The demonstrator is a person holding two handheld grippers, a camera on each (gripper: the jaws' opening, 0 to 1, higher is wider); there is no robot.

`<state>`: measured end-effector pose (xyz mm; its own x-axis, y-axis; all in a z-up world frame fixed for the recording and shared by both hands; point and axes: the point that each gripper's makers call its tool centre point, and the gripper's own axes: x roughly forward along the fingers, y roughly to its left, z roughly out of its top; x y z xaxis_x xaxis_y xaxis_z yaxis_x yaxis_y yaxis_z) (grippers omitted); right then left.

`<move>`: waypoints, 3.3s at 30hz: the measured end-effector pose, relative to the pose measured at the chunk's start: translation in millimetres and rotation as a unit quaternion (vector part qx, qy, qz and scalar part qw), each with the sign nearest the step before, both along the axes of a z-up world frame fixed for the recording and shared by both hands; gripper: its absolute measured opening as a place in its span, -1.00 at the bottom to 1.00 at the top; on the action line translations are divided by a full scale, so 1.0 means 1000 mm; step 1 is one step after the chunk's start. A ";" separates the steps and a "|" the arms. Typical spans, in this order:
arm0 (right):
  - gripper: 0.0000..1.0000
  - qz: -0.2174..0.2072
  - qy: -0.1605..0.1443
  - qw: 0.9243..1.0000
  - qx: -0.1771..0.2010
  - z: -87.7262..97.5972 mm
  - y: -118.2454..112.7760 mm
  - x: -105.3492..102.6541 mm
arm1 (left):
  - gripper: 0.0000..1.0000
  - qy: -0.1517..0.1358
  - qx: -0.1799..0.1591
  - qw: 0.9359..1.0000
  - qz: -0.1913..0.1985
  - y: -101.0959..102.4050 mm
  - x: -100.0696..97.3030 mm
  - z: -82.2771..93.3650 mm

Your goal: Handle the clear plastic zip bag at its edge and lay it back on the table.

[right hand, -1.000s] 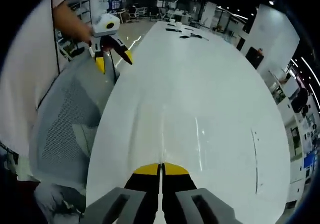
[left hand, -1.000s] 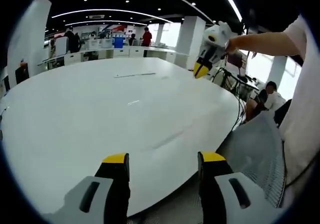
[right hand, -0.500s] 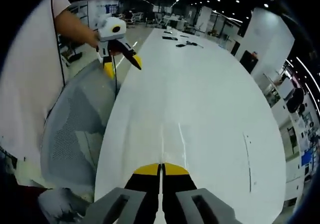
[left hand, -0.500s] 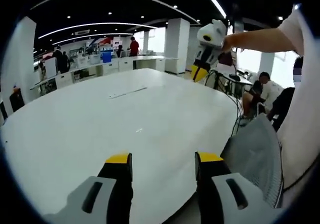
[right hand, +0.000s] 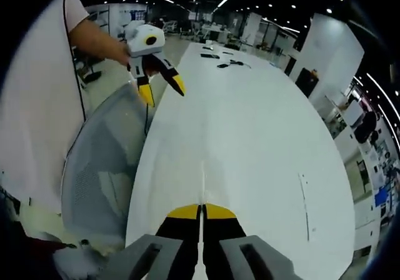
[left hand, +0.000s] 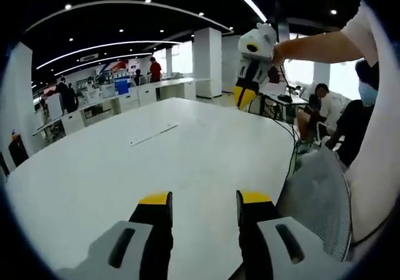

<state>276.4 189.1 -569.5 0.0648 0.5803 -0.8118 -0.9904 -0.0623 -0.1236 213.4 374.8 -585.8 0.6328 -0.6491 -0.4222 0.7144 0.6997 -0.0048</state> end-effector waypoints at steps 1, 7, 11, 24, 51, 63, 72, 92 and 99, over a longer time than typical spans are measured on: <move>-1.00 0.000 0.000 1.000 0.001 0.001 0.000 0.000 | -0.26 -0.002 0.002 1.000 -0.001 0.000 0.001 0.002; -1.00 -0.002 0.003 1.000 0.010 0.015 0.002 -0.005 | -0.27 -0.019 -0.003 1.000 -0.011 -0.006 0.011 0.021; -1.00 -0.004 0.002 1.000 0.016 0.025 0.004 -0.009 | -0.29 -0.030 -0.002 0.999 -0.016 -0.009 0.015 0.030; -1.00 -0.017 0.003 0.999 0.027 0.046 0.002 -0.015 | -0.30 -0.048 0.000 0.998 -0.033 -0.021 0.029 0.048; -1.00 -0.012 0.016 0.999 0.037 0.057 0.007 -0.025 | -0.57 -0.089 0.144 0.975 -0.143 -0.036 0.039 0.079; -1.00 -0.003 0.017 0.999 0.028 0.054 0.007 -0.029 | -0.77 -0.097 0.211 0.954 -0.189 -0.046 0.036 0.073; -1.00 0.002 0.017 1.000 0.026 0.055 0.010 -0.030 | -0.79 -0.071 0.239 0.942 -0.223 -0.050 0.033 0.067; -1.00 0.007 0.024 1.000 0.016 0.049 0.009 -0.031 | -0.88 -0.035 0.298 0.918 -0.259 -0.048 0.030 0.056; -1.00 0.009 0.025 1.000 0.013 0.047 0.009 -0.031 | -0.88 -0.025 0.302 0.917 -0.260 -0.048 0.028 0.056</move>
